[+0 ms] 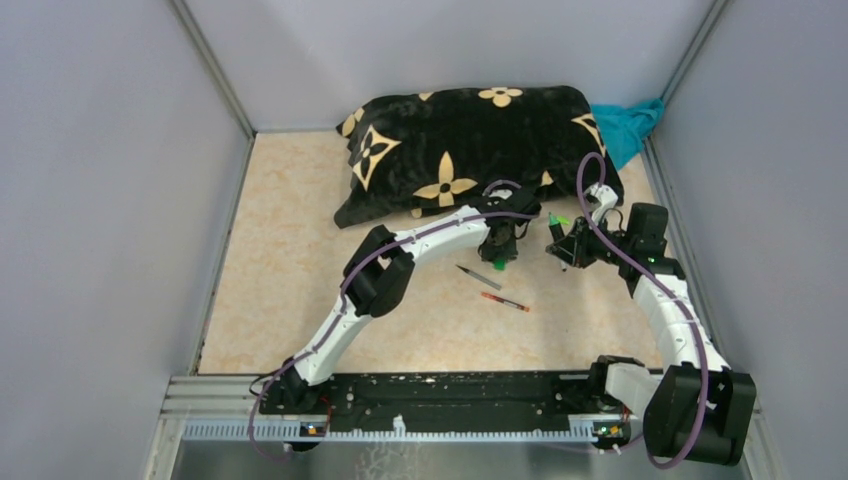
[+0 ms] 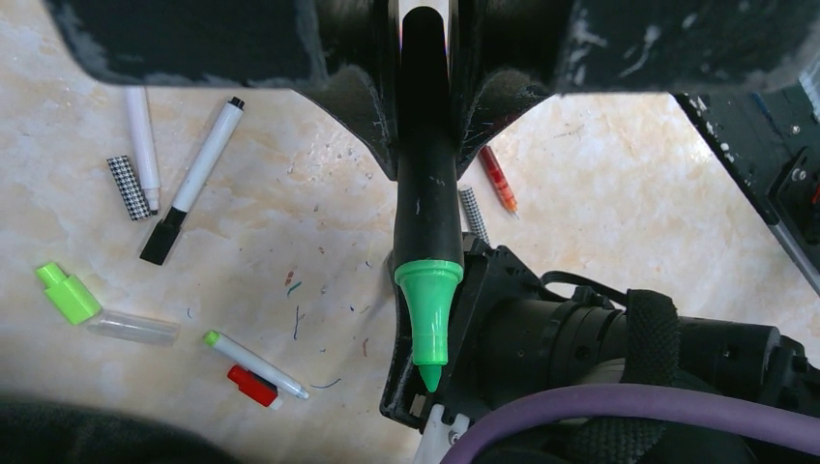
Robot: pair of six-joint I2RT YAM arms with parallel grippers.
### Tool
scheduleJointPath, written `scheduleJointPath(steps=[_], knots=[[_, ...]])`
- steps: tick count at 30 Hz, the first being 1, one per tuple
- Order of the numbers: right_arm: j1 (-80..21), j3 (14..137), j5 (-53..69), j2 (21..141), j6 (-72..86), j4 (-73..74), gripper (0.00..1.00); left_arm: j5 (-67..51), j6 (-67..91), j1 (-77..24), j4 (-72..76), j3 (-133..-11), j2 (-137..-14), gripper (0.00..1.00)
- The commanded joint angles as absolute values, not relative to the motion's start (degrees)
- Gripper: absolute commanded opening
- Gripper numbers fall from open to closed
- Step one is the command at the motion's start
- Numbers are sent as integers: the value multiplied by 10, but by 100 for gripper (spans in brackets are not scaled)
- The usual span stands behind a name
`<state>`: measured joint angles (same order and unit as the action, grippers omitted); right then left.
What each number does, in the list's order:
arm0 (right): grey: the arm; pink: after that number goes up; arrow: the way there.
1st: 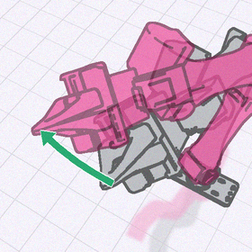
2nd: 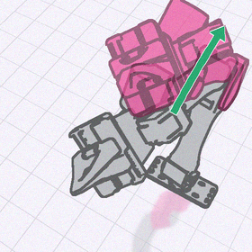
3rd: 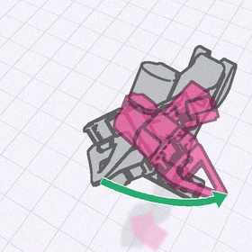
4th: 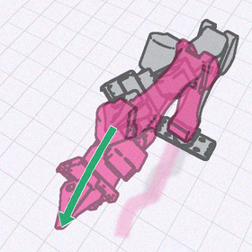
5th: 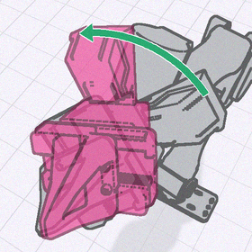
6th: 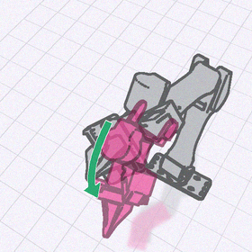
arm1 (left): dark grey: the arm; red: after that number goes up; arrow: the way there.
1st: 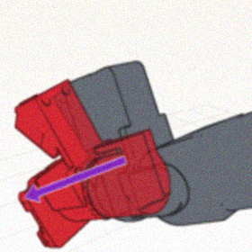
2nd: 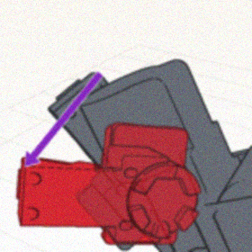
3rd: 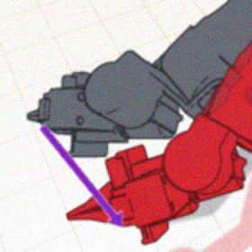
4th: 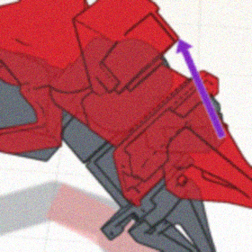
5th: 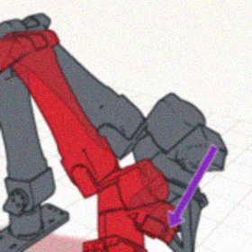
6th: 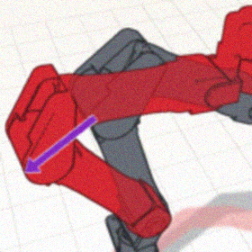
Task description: Insert the pens into the pen caps
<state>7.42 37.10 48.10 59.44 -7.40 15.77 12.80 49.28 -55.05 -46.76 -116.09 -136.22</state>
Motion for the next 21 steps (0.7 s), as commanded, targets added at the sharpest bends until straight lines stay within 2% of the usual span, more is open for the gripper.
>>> scheduleJointPath(steps=[1, 15, 21], knots=[[85, 371, 496, 597, -74, 135, 0, 154, 510, -556, -536, -1189, -1394, 42], [88, 369, 502, 594, -70, 130, 0, 227, 440, -580, -595, -1210, -1435, 43], [88, 369, 503, 591, -73, 132, 0, 240, 424, -583, -589, -1200, -1440, 39]])
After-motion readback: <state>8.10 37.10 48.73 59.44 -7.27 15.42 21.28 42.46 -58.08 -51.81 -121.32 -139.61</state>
